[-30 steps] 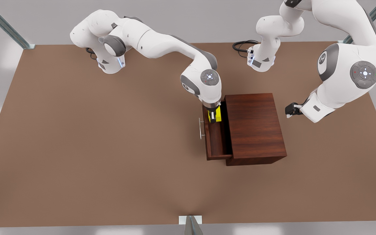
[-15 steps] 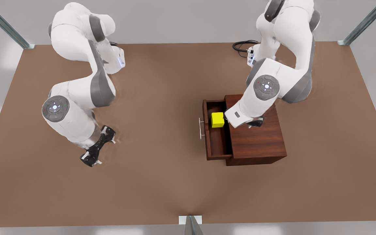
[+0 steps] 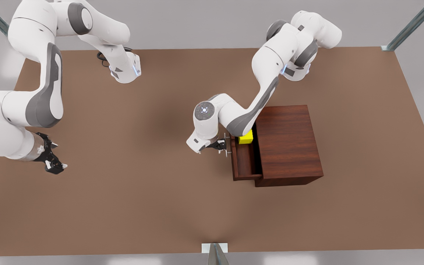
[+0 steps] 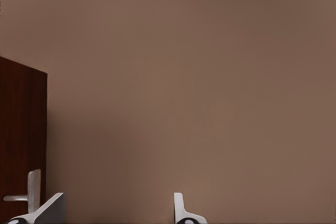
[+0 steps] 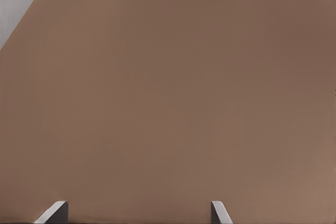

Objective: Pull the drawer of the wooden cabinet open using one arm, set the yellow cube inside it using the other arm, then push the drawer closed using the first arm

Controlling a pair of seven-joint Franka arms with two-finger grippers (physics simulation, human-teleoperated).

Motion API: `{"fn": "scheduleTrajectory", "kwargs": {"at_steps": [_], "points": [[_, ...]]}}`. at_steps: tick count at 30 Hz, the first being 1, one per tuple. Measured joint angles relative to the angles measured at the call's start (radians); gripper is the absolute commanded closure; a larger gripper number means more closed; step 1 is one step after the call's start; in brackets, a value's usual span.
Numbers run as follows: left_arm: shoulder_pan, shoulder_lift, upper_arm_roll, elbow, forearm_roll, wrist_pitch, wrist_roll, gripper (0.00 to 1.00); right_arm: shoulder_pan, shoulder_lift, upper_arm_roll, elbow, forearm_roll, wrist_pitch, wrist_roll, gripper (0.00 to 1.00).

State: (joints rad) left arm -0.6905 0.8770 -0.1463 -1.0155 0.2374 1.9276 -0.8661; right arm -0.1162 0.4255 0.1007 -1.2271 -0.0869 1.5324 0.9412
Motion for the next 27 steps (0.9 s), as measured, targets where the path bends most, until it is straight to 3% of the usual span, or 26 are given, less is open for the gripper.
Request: {"fn": "scheduleTrajectory", "kwargs": {"at_steps": [8, 12, 14, 27], "points": [[-0.006, -0.011, 0.001, -0.111, 0.01, 0.042, -0.155, 0.0, 0.017, 0.023, 0.007, -0.028, 0.009, -0.021, -0.328, 0.0], [-0.005, -0.022, 0.001, -0.134, 0.011, 0.029, -0.206, 0.0, 0.011, -0.172, 0.002, -0.349, 0.017, 0.026, -0.442, 0.0], [0.004, -0.029, 0.001, -0.149, 0.011, 0.019, -0.22, 0.0, -0.016, -0.23, -0.001, -0.422, 0.02, 0.052, -0.495, 0.0], [0.101, -0.083, 0.0, -0.204, 0.003, -0.062, -0.211, 0.0, -0.063, -0.265, 0.0, -0.441, 0.027, 0.108, -0.751, 0.0]]}}
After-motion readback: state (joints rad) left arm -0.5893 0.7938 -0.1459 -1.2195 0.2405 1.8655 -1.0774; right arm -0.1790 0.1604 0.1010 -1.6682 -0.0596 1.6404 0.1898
